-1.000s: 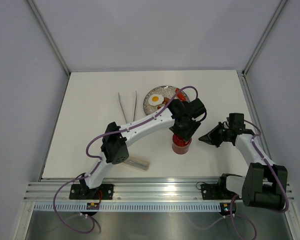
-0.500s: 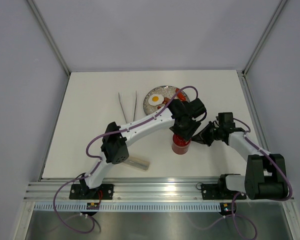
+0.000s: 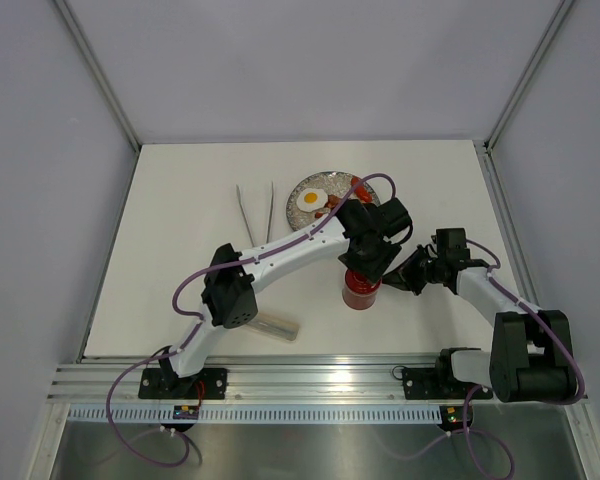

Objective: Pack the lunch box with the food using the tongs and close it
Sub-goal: Close the box lid on the packing box.

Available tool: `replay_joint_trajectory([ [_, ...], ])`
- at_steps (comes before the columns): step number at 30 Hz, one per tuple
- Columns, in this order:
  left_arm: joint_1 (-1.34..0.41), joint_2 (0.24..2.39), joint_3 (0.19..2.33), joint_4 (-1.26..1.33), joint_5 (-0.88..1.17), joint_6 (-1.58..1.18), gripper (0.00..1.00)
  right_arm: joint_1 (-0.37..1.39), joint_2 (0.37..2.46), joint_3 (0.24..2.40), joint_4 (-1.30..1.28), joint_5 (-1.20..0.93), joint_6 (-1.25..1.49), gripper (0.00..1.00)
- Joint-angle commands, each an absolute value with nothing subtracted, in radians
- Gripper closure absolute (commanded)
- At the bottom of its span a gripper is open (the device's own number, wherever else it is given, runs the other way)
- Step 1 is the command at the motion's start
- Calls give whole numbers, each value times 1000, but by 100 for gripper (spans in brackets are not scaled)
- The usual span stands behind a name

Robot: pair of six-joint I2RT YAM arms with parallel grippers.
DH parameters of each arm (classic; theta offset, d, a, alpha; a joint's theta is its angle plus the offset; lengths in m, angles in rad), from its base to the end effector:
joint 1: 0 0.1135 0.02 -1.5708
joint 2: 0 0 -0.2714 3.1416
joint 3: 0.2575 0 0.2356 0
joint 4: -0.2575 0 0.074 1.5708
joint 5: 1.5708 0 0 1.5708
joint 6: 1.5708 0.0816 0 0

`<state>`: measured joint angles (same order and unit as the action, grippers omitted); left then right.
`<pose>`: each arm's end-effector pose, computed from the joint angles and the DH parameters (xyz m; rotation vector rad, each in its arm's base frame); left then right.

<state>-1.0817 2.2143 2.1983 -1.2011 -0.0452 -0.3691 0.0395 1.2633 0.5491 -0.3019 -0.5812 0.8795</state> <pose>0.2219 -0.4092 0.2411 0.9775 2.6592 -0.2880 0.2223 0.0536 0.1474 0.8923 2.5625 1.0660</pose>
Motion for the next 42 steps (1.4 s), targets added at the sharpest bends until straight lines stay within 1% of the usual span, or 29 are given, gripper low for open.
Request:
replay_joint_trajectory([
  [1, -1081, 2200, 2177, -1167, -9, -364, 97, 57, 1253, 554, -270, -626, 891, 100],
  [19, -1081, 2186, 2192, -1186, -15, -356, 97, 86, 1262, 534, -248, -618, 891, 100],
  [42, -1071, 2241, 2230, -1269, -6, -321, 97, 140, 1261, 523, -241, -586, 885, 100],
])
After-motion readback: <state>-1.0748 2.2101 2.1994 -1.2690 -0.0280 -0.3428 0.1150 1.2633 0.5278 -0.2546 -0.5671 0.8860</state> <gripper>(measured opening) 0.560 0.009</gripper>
